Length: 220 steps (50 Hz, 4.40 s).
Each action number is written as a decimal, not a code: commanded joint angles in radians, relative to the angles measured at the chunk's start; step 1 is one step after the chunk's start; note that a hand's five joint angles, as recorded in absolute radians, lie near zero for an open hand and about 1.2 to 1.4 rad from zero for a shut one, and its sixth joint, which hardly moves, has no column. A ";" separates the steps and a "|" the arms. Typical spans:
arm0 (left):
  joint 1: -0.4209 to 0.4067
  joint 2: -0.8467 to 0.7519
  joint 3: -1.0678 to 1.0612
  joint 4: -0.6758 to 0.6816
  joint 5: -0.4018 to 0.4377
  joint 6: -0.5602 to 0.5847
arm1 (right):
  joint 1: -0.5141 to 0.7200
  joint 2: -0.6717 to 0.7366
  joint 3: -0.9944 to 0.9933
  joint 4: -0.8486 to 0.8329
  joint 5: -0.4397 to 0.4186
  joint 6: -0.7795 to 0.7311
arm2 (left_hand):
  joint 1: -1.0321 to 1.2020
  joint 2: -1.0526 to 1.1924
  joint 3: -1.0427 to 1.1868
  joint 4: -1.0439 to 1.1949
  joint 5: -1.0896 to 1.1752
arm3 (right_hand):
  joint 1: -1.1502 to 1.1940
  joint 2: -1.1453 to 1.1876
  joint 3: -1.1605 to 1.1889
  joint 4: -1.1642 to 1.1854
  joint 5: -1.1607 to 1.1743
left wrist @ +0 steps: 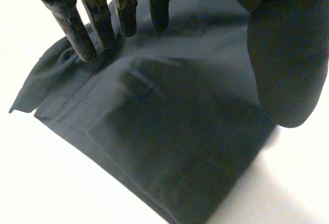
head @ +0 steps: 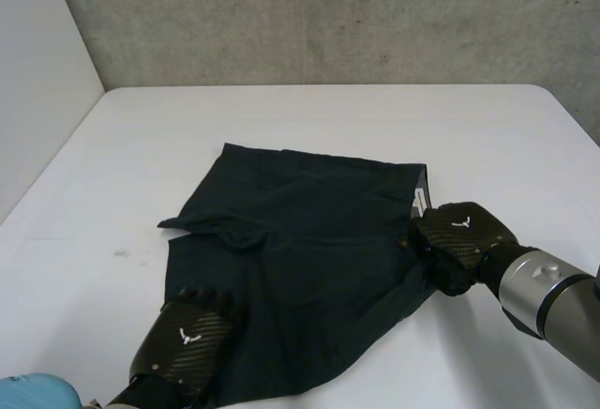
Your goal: Fold the shorts.
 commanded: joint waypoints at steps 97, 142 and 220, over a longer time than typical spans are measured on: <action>0.109 -0.960 1.582 -0.380 0.077 0.424 | 0.038 0.432 -0.503 -0.167 0.303 -0.068 | -0.071 -0.084 -0.076 -0.078 -0.083 | -0.808 -1.000 -1.001 -1.019 -0.964; 0.273 -1.012 1.720 -0.524 0.082 0.216 | 0.037 0.200 0.043 -0.391 0.228 -0.024 | -0.055 -0.068 -0.060 -0.063 -0.068 | 0.031 -0.160 -0.162 -0.179 -0.125; 0.043 -0.679 1.070 -0.405 -0.073 -0.016 | 0.233 0.613 -0.733 0.109 0.171 0.069 | 0.004 -0.009 -0.001 -0.004 -0.009 | -0.808 -1.000 -1.001 -1.019 -0.964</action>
